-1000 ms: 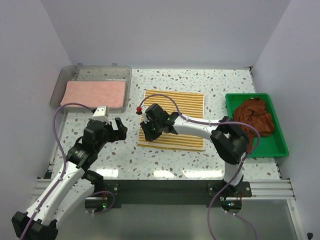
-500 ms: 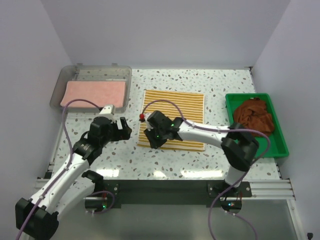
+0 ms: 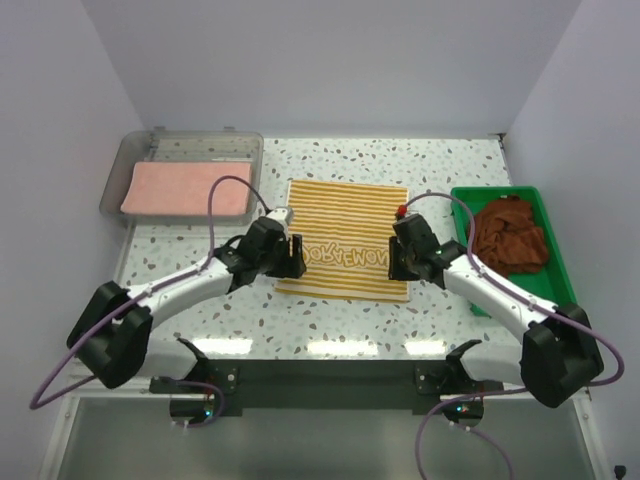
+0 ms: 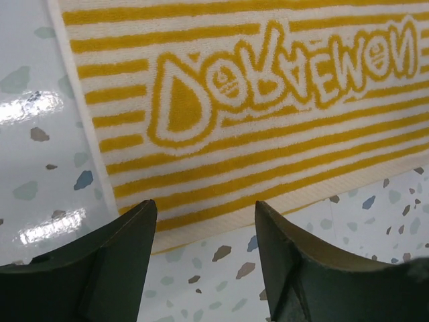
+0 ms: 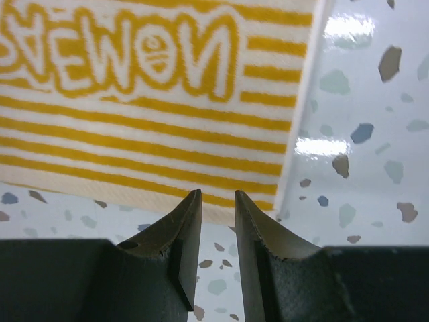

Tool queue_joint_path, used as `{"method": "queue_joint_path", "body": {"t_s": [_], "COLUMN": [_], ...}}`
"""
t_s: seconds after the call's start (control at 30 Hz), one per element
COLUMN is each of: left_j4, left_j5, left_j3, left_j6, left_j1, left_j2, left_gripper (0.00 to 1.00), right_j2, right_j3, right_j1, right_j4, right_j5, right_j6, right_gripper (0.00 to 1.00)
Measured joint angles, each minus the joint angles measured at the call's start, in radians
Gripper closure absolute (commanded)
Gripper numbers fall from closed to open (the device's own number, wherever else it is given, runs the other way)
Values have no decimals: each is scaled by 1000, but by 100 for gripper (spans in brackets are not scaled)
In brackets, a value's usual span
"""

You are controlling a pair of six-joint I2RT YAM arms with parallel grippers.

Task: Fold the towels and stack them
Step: Fold the towel

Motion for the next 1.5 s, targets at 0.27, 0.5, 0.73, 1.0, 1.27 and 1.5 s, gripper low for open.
{"method": "queue_joint_path", "body": {"t_s": [0.27, 0.5, 0.73, 1.0, 1.27, 1.5], "left_j4": [58, 142, 135, -104, -217, -228], "left_j5": [-2, -21, -14, -48, -104, -108], "left_j3": [26, -76, -257, -260, -237, -240], "left_j6": [-13, -88, -199, -228, -265, -271], "left_j1": [-31, -39, -42, -51, -51, -51], "left_j2": [204, 164, -49, -225, -271, -211], "left_gripper": [56, 63, 61, 34, 41, 61], "right_j2": [-13, -11, -115, -254, -269, -235], "right_j3": [-159, -211, -280, -303, -237, -237], "right_j1": [-52, -57, -59, -57, -57, -57], "right_j4": [42, 63, 37, -114, -193, -193], "right_j5": [0, -26, -100, -135, -92, -78], "right_j6": [87, 152, 246, 267, 241, 241], "right_gripper": [71, 72, 71, 68, 66, 66]}}
